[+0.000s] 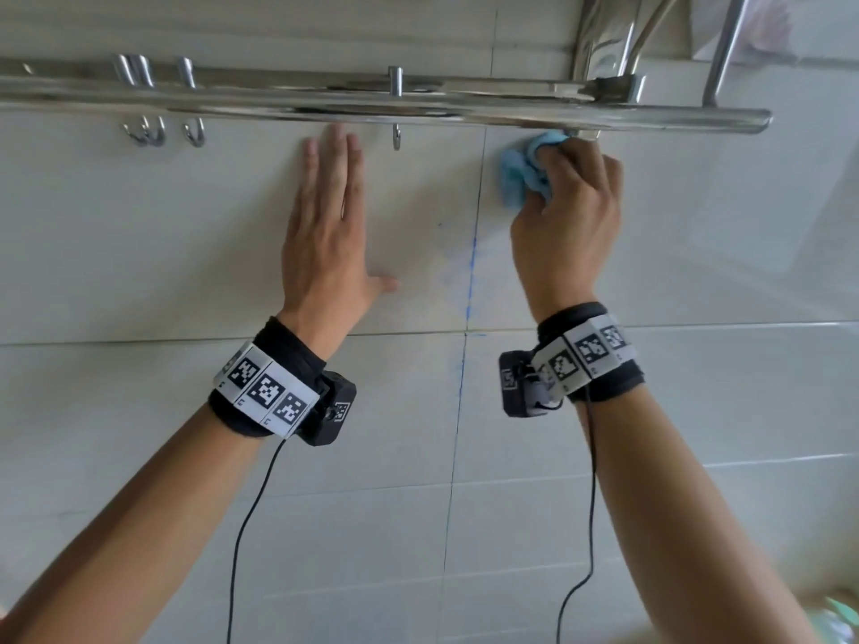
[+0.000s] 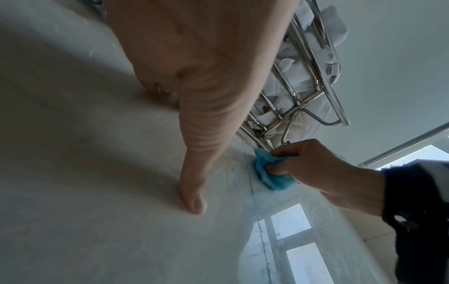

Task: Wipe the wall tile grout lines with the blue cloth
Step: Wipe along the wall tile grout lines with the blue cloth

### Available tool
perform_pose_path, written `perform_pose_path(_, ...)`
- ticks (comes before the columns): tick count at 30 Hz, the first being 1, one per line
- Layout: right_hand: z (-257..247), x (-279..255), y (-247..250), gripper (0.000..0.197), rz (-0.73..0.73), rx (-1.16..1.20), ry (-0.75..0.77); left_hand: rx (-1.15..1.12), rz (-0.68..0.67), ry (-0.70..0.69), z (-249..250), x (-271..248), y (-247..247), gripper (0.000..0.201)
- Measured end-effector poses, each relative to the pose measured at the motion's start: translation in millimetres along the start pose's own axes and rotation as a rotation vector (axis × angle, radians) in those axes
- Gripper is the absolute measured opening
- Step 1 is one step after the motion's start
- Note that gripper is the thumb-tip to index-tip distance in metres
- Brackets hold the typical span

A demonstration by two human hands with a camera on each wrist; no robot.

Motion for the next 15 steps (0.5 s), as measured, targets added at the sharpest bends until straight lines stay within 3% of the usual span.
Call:
perform_pose_path(5, -29, -49, -21, 0.033, -0.334, 0.022, 0.400, -0.001, 0.000, -0.010, 3, 0, 0, 0.158)
perform_pose_path(7, -21, -37, -14, 0.035, -0.298, 0.005, 0.361, -0.004, 0.003, -0.010, 1, -1, 0, 0.157)
perform_pose_path(10, -11, -9, -8, 0.032, -0.025, 0.036, 0.070, 0.014, -0.003, -0.028, 0, -2, 1, 0.156)
perform_pose_path(11, -13, -9, -12, 0.031, 0.003, 0.024, 0.033, 0.018, -0.003, -0.034, 0, -3, 1, 0.155)
perform_pose_path(13, -25, -23, -22, 0.035, -0.059, 0.028, 0.114, 0.025, -0.004, -0.042, 1, -3, 2, 0.155)
perform_pose_path(15, -31, -47, -26, 0.033, -0.213, 0.040, 0.314, 0.029, 0.007, -0.042, 1, -3, 2, 0.155)
Point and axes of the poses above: each hand's wrist, its own x-axis towards the middle knuckle, its own y-axis out of the back of the hand, z = x × y, the point moved 4 cm from there along x, towards the middle knuckle, and after that the axes turned 14 degrees about x, right-handed, at the moved point
